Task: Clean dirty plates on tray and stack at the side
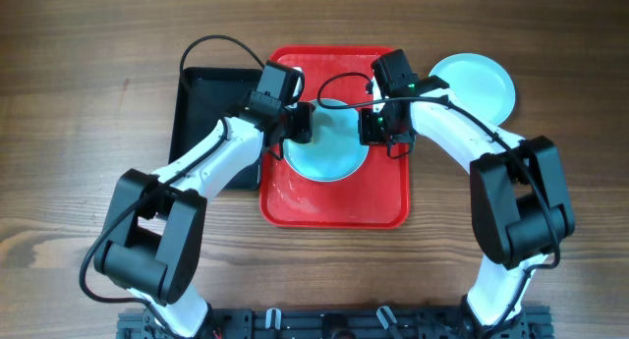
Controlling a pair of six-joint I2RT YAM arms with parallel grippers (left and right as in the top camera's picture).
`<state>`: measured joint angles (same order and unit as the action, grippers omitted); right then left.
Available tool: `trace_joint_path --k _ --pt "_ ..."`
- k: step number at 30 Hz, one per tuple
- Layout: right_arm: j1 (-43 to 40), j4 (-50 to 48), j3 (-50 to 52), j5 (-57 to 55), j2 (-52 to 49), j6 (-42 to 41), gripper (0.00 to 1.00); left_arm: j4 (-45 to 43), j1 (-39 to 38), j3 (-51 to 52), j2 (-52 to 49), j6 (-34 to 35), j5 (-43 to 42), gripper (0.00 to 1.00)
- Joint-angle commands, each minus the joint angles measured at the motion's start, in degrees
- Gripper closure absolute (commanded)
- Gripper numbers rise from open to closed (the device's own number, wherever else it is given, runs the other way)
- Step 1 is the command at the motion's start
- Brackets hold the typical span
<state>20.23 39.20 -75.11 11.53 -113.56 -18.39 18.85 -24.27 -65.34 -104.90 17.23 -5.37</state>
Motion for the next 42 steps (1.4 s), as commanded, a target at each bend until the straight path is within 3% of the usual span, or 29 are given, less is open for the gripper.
trace_joint_path --k 1,3,5,8,14,18,23,37,42 --pt "0.24 -0.42 0.63 0.50 1.38 -0.72 0.96 -0.59 -0.22 0.50 0.15 -0.55 0.98 0.67" --pt "0.24 -0.42 0.63 0.50 1.38 -0.70 0.96 -0.59 -0.35 0.50 -0.17 -0.55 0.98 0.62" --pt "0.24 -0.44 0.63 0.50 1.38 -0.72 0.96 -0.61 -0.37 0.50 -0.90 -0.52 0.98 0.47" --pt "0.24 -0.44 0.63 0.50 1.38 -0.70 0.96 -0.63 -0.37 0.50 -2.01 -0.55 0.98 0.44" --pt "0.24 -0.81 0.63 0.50 1.38 -0.72 0.96 -1.88 -0.39 0.50 -4.72 -0.52 0.92 0.51" --pt "0.24 -0.87 0.63 0.50 1.38 -0.72 0.96 -2.58 -0.37 0.50 -4.83 -1.33 0.98 0.84" --pt "0.24 -0.85 0.63 0.50 1.38 -0.70 0.96 -1.62 -0.37 0.50 -4.83 -3.58 6.36 0.96" --pt "0.24 -1.05 0.63 0.52 1.36 -0.72 0.96 2.64 -1.11 0.52 -7.43 -5.22 5.31 0.95" --pt "0.24 -1.05 0.63 0.52 1.36 -0.70 0.96 2.56 -1.60 0.50 -10.71 -5.22 -4.17 0.92"
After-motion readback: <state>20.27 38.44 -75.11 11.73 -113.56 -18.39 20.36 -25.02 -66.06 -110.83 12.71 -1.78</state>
